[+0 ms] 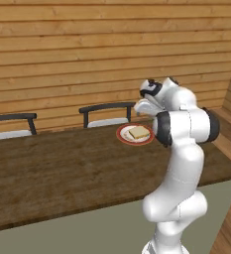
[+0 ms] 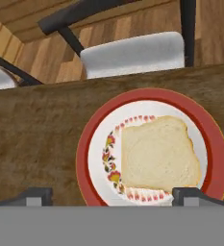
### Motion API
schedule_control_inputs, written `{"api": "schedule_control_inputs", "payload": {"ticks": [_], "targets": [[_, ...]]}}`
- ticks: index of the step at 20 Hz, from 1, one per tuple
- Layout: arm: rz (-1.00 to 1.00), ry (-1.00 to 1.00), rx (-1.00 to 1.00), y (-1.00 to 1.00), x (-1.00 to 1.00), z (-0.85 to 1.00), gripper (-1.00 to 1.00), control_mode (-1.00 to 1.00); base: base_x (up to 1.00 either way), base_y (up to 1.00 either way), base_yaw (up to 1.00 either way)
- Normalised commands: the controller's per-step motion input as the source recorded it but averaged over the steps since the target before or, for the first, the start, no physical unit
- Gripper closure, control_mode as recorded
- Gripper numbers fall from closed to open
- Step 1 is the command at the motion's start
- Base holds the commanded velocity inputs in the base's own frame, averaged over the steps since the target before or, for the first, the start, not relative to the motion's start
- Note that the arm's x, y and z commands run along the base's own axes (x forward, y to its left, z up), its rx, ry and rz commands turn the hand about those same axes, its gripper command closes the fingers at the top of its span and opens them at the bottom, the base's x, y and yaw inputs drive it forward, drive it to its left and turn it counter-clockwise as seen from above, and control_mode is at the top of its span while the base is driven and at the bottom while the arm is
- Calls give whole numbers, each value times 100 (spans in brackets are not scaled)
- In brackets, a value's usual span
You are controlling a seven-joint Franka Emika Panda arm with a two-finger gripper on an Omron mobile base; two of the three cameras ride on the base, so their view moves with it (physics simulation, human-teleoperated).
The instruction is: Start the toaster. Once the lever pops up, take the bread to the plate on the dining counter.
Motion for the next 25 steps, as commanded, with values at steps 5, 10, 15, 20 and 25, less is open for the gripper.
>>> {"api": "schedule_control_inputs", "payload": {"ticks": [5, 10, 15, 20, 25], "targets": [[0, 0, -27, 4, -33, 56, -100, -100, 0, 0, 0], [0, -5, -23, 6, -87, 40, -100, -100, 0, 0, 0], [0, -20, -8, 1, -100, 32, -100, -100, 0, 0, 0], [0, -19, -1, 5, -100, 46, -100, -100, 0, 0, 0], [1, -18, 1, 5, -90, 28, -100, -100, 0, 0, 0]]}}
